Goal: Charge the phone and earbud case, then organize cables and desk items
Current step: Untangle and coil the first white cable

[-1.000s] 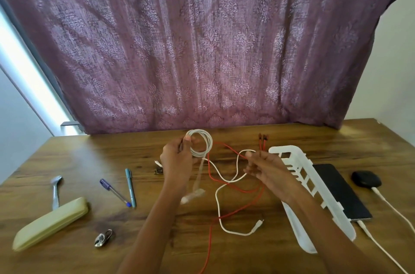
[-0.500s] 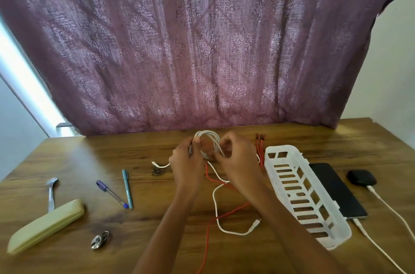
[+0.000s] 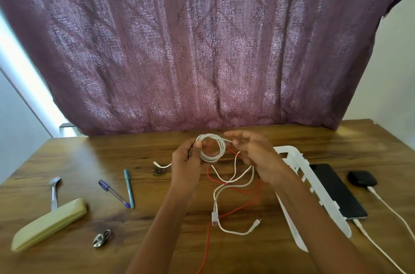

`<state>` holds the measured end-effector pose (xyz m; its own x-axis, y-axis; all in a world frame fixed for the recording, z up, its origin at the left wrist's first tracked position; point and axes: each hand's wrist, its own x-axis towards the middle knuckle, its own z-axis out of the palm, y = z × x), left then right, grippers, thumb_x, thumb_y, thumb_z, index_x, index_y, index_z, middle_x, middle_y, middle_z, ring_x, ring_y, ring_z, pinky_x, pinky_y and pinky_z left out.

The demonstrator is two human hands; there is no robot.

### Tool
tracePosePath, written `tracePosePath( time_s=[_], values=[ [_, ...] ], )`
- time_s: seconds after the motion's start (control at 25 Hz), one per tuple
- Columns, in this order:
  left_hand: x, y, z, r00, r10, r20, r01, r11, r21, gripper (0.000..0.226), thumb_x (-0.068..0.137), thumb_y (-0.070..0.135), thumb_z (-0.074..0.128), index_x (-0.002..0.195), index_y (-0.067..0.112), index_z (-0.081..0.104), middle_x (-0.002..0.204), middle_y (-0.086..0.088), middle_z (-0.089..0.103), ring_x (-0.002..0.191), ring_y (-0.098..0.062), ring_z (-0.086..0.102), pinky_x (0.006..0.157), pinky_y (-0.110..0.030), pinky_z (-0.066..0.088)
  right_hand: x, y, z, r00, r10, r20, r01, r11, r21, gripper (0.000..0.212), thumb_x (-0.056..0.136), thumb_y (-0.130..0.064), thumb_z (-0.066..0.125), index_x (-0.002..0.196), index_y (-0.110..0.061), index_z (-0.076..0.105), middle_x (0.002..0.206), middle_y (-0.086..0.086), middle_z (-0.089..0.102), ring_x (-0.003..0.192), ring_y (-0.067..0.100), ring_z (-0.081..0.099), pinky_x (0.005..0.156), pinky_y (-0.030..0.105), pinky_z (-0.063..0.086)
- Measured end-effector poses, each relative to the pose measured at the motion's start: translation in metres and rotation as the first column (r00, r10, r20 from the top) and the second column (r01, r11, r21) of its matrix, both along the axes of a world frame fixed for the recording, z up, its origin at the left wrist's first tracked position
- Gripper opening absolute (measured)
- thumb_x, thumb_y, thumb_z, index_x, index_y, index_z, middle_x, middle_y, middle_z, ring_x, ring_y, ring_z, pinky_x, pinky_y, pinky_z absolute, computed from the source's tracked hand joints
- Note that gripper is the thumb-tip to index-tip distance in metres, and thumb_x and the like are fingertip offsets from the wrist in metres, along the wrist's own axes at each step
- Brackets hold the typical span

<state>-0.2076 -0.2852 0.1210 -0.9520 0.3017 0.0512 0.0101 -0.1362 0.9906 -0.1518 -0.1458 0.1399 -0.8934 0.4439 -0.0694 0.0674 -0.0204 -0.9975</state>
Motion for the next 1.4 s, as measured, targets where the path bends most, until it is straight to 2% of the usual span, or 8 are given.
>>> tracePosePath(
  time_s=[0.16, 0.36, 0.52, 0.64, 0.84, 1.08, 1.24, 1.4],
  values=[
    [0.002, 0.001, 0.001, 0.996, -0.056, 0.064, 0.049, 0.993, 0.105, 0.022, 0.096, 0.014, 0.043, 0.096, 0.007, 0.064, 0.089, -0.009, 0.070, 0.082, -0.020, 0.068, 0.061, -0.023, 0.056, 0.013, 0.001, 0.011, 0.976, 0.215, -0.031, -0.217, 0.965, -0.144, 0.022, 0.091, -0.010, 0.053, 0.109, -0.008, 0.066, 0.056, -0.011, 0.054, 0.032, 0.000, 0.032, 0.033, 0.011, 0.021],
    [0.002, 0.005, 0.005, 0.990, -0.117, 0.079, 0.111, 0.991, 0.074, 0.026, 0.097, 0.015, 0.043, 0.099, 0.005, 0.066, 0.095, -0.013, 0.072, 0.092, -0.025, 0.069, 0.072, -0.030, 0.058, 0.015, -0.010, 0.009, 0.987, 0.155, -0.029, -0.158, 0.975, -0.156, 0.026, 0.088, -0.012, 0.057, 0.111, -0.002, 0.065, 0.055, -0.012, 0.064, 0.032, 0.002, 0.034, 0.033, 0.009, 0.024],
    [-0.018, -0.004, 0.003, 0.982, -0.143, -0.121, 0.081, 0.905, -0.418, 0.017, 0.091, 0.026, 0.056, 0.087, 0.031, 0.072, 0.089, -0.002, 0.074, 0.092, -0.020, 0.067, 0.089, -0.044, 0.052, 0.012, -0.003, 0.005, 0.998, 0.058, -0.005, -0.058, 0.991, -0.120, 0.015, 0.084, -0.012, 0.063, 0.095, -0.006, 0.070, 0.055, -0.008, 0.067, 0.050, -0.001, 0.058, 0.048, 0.010, 0.041],
    [-0.023, -0.001, 0.019, 0.915, -0.301, -0.267, 0.094, 0.805, -0.586, 0.030, 0.085, 0.015, 0.063, 0.114, 0.023, 0.063, 0.106, 0.002, 0.070, 0.099, -0.012, 0.064, 0.095, -0.034, 0.048, 0.007, 0.001, 0.003, 0.998, 0.055, -0.020, -0.053, 0.997, 0.060, 0.011, 0.080, -0.012, 0.069, 0.089, -0.011, 0.074, 0.083, -0.001, 0.074, 0.087, 0.010, 0.068, 0.083, 0.024, 0.050],
    [-0.025, 0.006, 0.044, 0.800, -0.458, -0.387, 0.089, 0.729, -0.679, 0.023, 0.084, 0.017, 0.066, 0.106, 0.022, 0.070, 0.094, 0.006, 0.072, 0.081, 0.001, 0.063, 0.074, -0.005, 0.045, 0.006, -0.001, 0.008, 0.994, 0.099, -0.043, -0.086, 0.967, 0.240, 0.010, 0.076, -0.021, 0.073, 0.085, -0.019, 0.075, 0.077, -0.010, 0.074, 0.078, 0.001, 0.068, 0.074, 0.015, 0.050],
    [-0.024, 0.004, 0.038, 0.732, -0.446, -0.514, 0.004, 0.758, -0.652, 0.018, 0.082, 0.009, 0.066, 0.096, 0.017, 0.074, 0.077, 0.009, 0.070, 0.063, 0.002, 0.062, 0.063, -0.002, 0.043, 0.011, 0.018, 0.015, 0.980, 0.197, -0.019, -0.187, 0.952, 0.244, 0.007, 0.074, -0.017, 0.074, 0.081, -0.018, 0.072, 0.073, -0.009, 0.071, 0.072, 0.000, 0.064, 0.068, 0.012, 0.047],
    [-0.015, 0.005, 0.034, 0.816, -0.321, -0.480, 0.018, 0.845, -0.534, 0.009, 0.083, 0.010, 0.066, 0.084, 0.013, 0.075, 0.057, 0.005, 0.067, 0.054, 0.002, 0.061, 0.057, -0.003, 0.042, 0.009, 0.031, 0.022, 0.981, 0.140, -0.136, -0.071, 0.905, 0.419, 0.002, 0.074, -0.019, 0.074, 0.075, -0.018, 0.073, 0.076, 0.013, 0.070, 0.072, 0.014, 0.060, 0.071, 0.024, 0.046],
    [-0.006, 0.008, 0.037, 0.913, -0.179, -0.366, 0.037, 0.932, -0.361, 0.021, 0.083, 0.008, 0.066, 0.074, 0.026, 0.072, 0.053, 0.013, 0.067, 0.055, -0.001, 0.065, 0.064, -0.012, 0.053, 0.003, 0.022, 0.016, 0.947, 0.000, -0.322, 0.179, 0.833, 0.524, 0.012, 0.076, -0.005, 0.071, 0.076, -0.017, 0.073, 0.074, -0.012, 0.066, 0.073, -0.002, 0.062, 0.071, 0.009, 0.044]
  ],
)
